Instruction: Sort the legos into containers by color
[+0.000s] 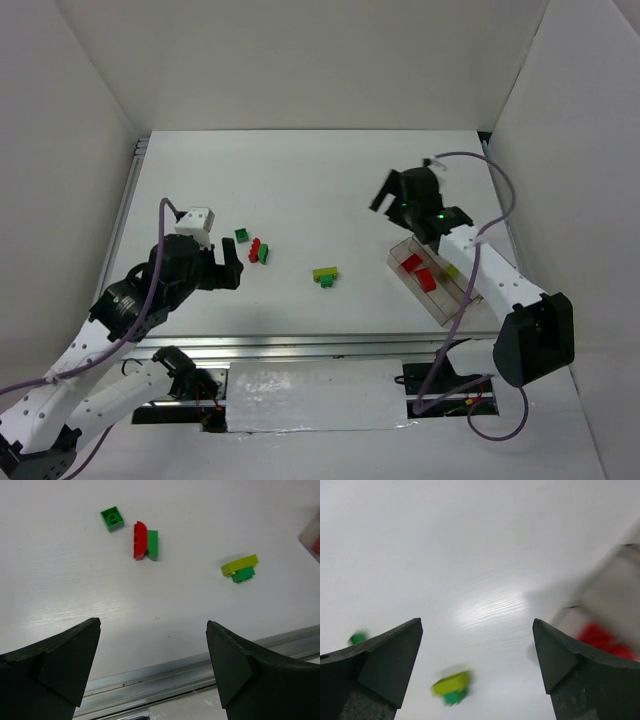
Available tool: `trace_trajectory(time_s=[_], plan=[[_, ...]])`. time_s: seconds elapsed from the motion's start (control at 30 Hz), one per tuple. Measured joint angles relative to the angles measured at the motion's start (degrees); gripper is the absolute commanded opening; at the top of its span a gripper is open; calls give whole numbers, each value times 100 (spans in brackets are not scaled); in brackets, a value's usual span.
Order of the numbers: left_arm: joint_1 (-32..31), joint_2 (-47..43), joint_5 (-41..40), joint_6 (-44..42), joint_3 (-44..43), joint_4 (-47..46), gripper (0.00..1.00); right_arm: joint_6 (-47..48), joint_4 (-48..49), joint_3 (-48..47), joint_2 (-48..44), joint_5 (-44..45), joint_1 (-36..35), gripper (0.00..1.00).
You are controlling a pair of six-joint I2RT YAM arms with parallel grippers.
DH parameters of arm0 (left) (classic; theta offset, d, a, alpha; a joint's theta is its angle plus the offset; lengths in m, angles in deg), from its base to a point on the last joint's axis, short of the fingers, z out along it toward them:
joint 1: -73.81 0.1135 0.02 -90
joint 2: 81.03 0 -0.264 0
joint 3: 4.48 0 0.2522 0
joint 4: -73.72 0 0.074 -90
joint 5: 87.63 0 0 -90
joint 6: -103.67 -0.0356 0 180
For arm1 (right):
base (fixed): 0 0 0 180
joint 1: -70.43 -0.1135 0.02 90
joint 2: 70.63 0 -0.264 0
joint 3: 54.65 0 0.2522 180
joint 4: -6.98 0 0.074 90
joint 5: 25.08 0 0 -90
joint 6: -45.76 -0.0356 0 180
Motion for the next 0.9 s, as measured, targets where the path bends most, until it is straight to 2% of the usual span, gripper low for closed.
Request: trace_trajectory(time_s=[0.13,0.27,0.37,0.47,0.67,0.9], plan=[[109,546,-538,402,-72,155,99,-15,68,-555,101,348,-2048,100],[264,852,-804,1012,-72,85,100,-225,48,-885,699,741,-3195,100],[437,1394,-909,1368,-177,-101,100,-374,-26,-748,903,844,-3611,100],[828,2531,-872,1436,-514,-562,99,-507,-33,-315,623,953,-3880,100],[1296,4922,-752,1394,-1311,-1309,99,-726,-28,857,-1058,925,-4527,99],[1759,6282,-557,1237,-2127,-1537,98,-938,68,2009,-2702,544,-4868,99]])
